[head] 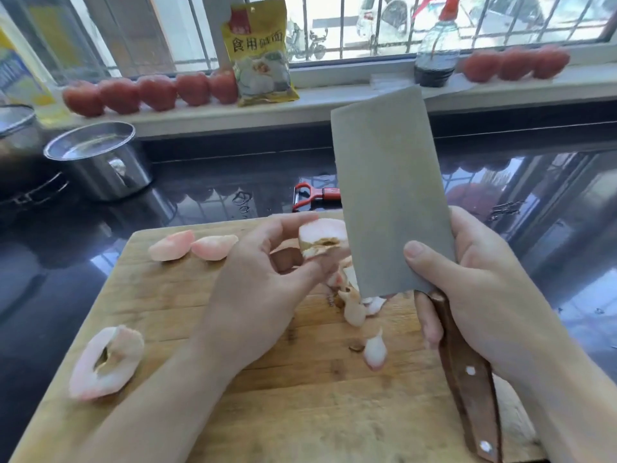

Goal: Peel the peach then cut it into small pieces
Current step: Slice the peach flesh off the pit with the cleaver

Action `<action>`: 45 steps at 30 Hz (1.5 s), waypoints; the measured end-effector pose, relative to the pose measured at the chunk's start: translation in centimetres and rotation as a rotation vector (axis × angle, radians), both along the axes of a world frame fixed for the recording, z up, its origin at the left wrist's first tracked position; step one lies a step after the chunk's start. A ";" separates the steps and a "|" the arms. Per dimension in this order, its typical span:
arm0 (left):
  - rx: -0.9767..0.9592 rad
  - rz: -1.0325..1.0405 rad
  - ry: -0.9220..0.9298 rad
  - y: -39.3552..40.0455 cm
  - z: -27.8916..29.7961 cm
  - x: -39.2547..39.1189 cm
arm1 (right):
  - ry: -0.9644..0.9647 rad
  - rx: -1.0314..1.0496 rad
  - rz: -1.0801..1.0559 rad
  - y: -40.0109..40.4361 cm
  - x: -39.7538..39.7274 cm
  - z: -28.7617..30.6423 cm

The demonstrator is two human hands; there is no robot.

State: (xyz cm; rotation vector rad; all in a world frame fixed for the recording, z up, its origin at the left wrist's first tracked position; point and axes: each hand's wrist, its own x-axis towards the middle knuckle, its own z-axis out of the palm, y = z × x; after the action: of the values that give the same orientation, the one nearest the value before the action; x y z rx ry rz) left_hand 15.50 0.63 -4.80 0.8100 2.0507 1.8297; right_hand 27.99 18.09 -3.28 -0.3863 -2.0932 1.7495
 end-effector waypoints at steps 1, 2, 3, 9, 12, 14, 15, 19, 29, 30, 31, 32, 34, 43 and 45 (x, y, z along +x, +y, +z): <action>0.015 0.006 -0.011 0.1 -0.1 0.0 | -0.001 -0.002 -0.002 0.0 0.0 0.0; 0.037 0.001 -0.029 0.1 -0.1 0.0 | -0.005 0.000 0.001 0.0 0.0 0.0; 0.057 -0.008 -0.048 0.1 0.0 0.0 | -0.010 0.007 0.004 0.0 0.0 0.1; 0.082 -0.040 -0.065 0.2 0.1 0.6 | -0.036 0.049 -0.011 -0.1 0.3 0.4; 0.041 -0.001 -0.007 0.2 0.3 0.8 | -0.042 0.059 -0.021 -0.1 0.4 0.5; 0.046 0.042 0.026 0.2 0.2 0.8 | -0.048 0.062 -0.022 -0.2 0.4 0.4; 0.055 0.050 0.028 0.2 0.2 0.8 | -0.050 0.061 -0.022 -0.1 0.4 0.4; 0.051 0.056 0.054 0.1 0.3 0.9 | -0.045 0.048 -0.021 -0.1 0.4 0.4; 0.082 0.014 0.017 0.4 0.2 1.0 | -0.019 -0.039 -0.002 -0.1 0.5 0.8; 0.083 0.011 0.022 0.4 0.2 1.1 | -0.018 -0.047 -0.003 -0.1 0.4 0.8; 0.086 0.010 0.028 0.4 0.1 1.1 | -0.018 -0.056 -0.006 -0.1 0.4 0.8; 0.089 0.013 0.040 0.4 0.1 1.2 | -0.018 -0.062 -0.011 -0.1 0.4 0.8; 0.088 0.037 0.086 0.5 0.0 1.4 | -0.021 -0.066 -0.025 -0.2 0.4 0.8; 0.129 0.125 0.068 0.7 0.2 1.2 | -0.019 -0.028 -0.011 -0.4 0.5 0.5; 0.111 0.102 0.089 0.7 0.1 1.6 | -0.030 -0.035 -0.030 -0.3 0.5 0.6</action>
State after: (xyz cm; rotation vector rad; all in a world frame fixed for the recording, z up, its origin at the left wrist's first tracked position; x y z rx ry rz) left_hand 17.09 1.29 -4.73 0.8449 2.0960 2.0118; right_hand 28.46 17.78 -2.70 -0.4540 -2.0690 1.7765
